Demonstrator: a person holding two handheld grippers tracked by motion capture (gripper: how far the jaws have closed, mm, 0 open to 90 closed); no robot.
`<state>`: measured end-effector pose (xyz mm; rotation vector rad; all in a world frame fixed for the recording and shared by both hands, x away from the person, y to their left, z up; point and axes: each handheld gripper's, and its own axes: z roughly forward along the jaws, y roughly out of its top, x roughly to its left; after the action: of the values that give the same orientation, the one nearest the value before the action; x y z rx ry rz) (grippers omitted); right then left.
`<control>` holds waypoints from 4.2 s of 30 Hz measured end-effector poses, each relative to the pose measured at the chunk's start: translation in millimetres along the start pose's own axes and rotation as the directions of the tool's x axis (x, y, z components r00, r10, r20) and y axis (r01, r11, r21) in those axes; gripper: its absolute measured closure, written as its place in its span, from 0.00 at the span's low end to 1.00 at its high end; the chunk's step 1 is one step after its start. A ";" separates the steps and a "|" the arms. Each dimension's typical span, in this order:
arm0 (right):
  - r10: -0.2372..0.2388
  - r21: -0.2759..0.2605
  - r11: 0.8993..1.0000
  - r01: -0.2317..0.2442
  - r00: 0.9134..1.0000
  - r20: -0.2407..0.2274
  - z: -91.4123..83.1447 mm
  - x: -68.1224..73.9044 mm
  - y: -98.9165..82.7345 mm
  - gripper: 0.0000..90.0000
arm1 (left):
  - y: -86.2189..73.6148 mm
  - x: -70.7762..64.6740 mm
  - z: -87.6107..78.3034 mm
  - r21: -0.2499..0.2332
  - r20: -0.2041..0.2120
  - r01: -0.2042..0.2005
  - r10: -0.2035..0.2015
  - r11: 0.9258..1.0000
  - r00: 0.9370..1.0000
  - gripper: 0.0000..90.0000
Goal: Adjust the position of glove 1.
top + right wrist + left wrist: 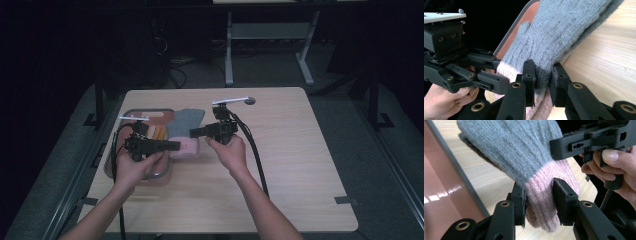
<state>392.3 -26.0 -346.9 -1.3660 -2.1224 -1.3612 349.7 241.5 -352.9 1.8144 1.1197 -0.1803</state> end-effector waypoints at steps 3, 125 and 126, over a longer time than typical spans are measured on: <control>-0.005 0.002 1.000 0.005 1.000 -0.003 5.0 3.2 2.5 0.85 | -0.4 4.0 -4.4 -0.008 -0.002 0.007 -0.007 1.000 1.000 0.73; -0.031 0.020 0.999 0.031 1.000 -0.001 64.9 14.1 10.0 0.73 | -16.7 68.6 -59.2 0.123 -0.380 0.013 0.034 0.992 0.925 0.67; -0.030 0.015 0.999 0.030 1.000 -0.001 63.0 13.6 9.7 0.73 | -15.5 66.6 -59.6 0.113 -0.374 0.010 0.033 0.994 0.927 0.67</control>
<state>408.5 34.4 -365.4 -1.3332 -2.1559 -1.3543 356.2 330.7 -368.1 2.0097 1.3866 0.1212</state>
